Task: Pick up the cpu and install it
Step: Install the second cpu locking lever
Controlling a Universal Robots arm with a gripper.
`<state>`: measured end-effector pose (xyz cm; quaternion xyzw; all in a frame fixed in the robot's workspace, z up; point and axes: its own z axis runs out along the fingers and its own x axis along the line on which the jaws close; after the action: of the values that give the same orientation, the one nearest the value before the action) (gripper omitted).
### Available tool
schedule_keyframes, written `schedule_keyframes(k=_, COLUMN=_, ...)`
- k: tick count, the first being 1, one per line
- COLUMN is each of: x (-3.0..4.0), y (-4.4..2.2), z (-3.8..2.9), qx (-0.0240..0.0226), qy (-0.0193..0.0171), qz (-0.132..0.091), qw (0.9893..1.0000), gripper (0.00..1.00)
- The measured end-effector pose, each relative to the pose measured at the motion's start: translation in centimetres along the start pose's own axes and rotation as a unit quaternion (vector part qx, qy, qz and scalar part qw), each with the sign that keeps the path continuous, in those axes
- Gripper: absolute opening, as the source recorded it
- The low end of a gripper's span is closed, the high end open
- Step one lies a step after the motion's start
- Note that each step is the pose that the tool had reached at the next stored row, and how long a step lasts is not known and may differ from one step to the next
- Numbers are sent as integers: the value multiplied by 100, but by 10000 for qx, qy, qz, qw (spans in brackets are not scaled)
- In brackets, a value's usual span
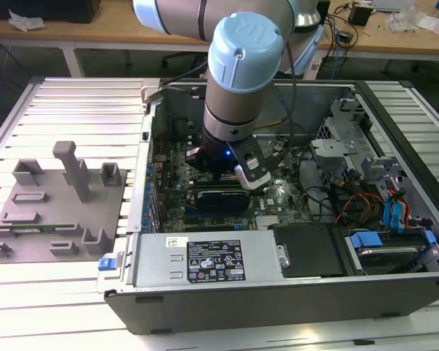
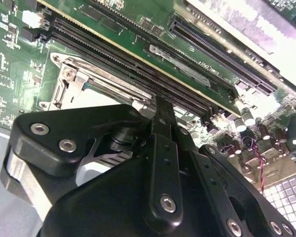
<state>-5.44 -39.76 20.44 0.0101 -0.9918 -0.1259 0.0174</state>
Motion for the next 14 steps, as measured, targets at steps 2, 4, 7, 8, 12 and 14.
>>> schedule_keyframes(k=2, x=11, y=-4, z=14, qx=-13, qy=-16, qz=0, qw=10000, gripper=11)
schedule_keyframes(k=4, x=25, y=-9, z=30, qx=-14, qy=-28, qz=6, qw=10000, gripper=11)
schedule_keyframes(k=7, x=44, y=-14, z=50, qx=-26, qy=-47, qz=11, qw=10000, gripper=11)
schedule_keyframes(k=8, x=54, y=-15, z=55, qx=-40, qy=-60, qz=11, qw=10000, gripper=11)
schedule_keyframes(k=12, x=59, y=-15, z=57, qx=-53, qy=-74, qz=9, qw=10000, gripper=11)
schedule_keyframes(k=14, x=61, y=-12, z=46, qx=-72, qy=-74, qz=10, qw=9999, gripper=11)
